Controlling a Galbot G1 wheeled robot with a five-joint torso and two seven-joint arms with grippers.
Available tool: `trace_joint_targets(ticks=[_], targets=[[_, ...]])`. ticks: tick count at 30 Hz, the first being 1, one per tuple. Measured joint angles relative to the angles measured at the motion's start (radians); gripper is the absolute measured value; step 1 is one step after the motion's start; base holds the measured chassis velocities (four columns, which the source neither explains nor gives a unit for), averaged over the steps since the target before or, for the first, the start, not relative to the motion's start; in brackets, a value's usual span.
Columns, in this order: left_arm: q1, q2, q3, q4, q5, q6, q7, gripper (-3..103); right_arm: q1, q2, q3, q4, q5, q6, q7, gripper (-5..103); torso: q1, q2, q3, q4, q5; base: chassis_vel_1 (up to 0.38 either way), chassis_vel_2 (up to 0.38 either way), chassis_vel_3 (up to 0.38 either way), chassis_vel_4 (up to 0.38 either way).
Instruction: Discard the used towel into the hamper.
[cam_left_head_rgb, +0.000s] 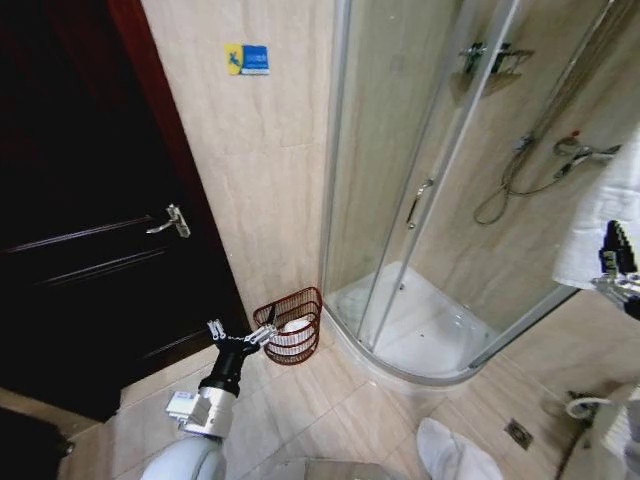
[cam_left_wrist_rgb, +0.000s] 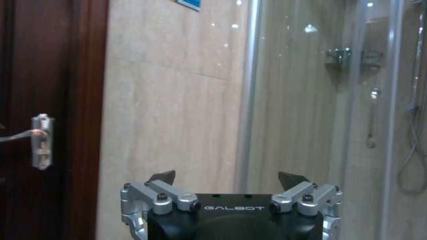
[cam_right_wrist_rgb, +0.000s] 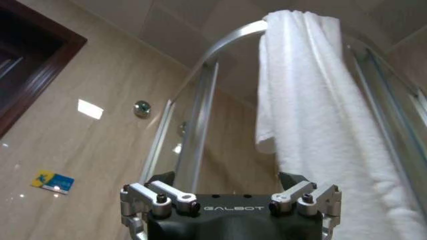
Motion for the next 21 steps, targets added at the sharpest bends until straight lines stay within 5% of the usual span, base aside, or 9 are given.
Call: trace_joint_targets(ticks=[5, 6, 7, 11, 21], targets=[[0.0, 0.0, 0.0, 0.0, 0.0, 0.0, 0.0, 100, 0.002, -0.001, 0.0, -0.005, 0.0, 0.004, -0.001, 100, 0.0, 0.0, 0.0, 0.0001, 0.0013, -0.224, -0.26, 0.249, 0.245], [0.0, 0.0, 0.0, 0.0, 0.0, 0.0, 0.0, 100, 0.005, -0.003, 0.0, -0.009, 0.002, 0.014, -0.002, 100, 0.0, 0.0, 0.0, -0.0003, -0.0011, -0.283, -0.245, 0.276, 0.262], [0.0, 0.0, 0.0, 0.0, 0.0, 0.0, 0.0, 100, 0.012, -0.009, 0.0, -0.015, 0.005, 0.024, -0.001, 100, 0.0, 0.0, 0.0, 0.0003, 0.0016, -0.259, -0.245, 0.24, 0.25], [0.0, -0.001, 0.0, 0.0, 0.0, 0.0, 0.0, 100, 0.023, -0.027, 0.007, -0.02, 0.015, 0.029, 0.011, 100, 0.0, 0.0, 0.0, 0.0002, 0.0017, -0.186, -0.207, 0.198, 0.236], [0.0, 0.0, 0.0, 0.0, 0.0, 0.0, 0.0, 100, 0.147, -0.122, -0.007, -0.038, 0.111, 0.007, 0.079, 100, 0.0, 0.0, 0.0, 0.0002, 0.0006, -0.01, -0.019, 0.012, -0.004]])
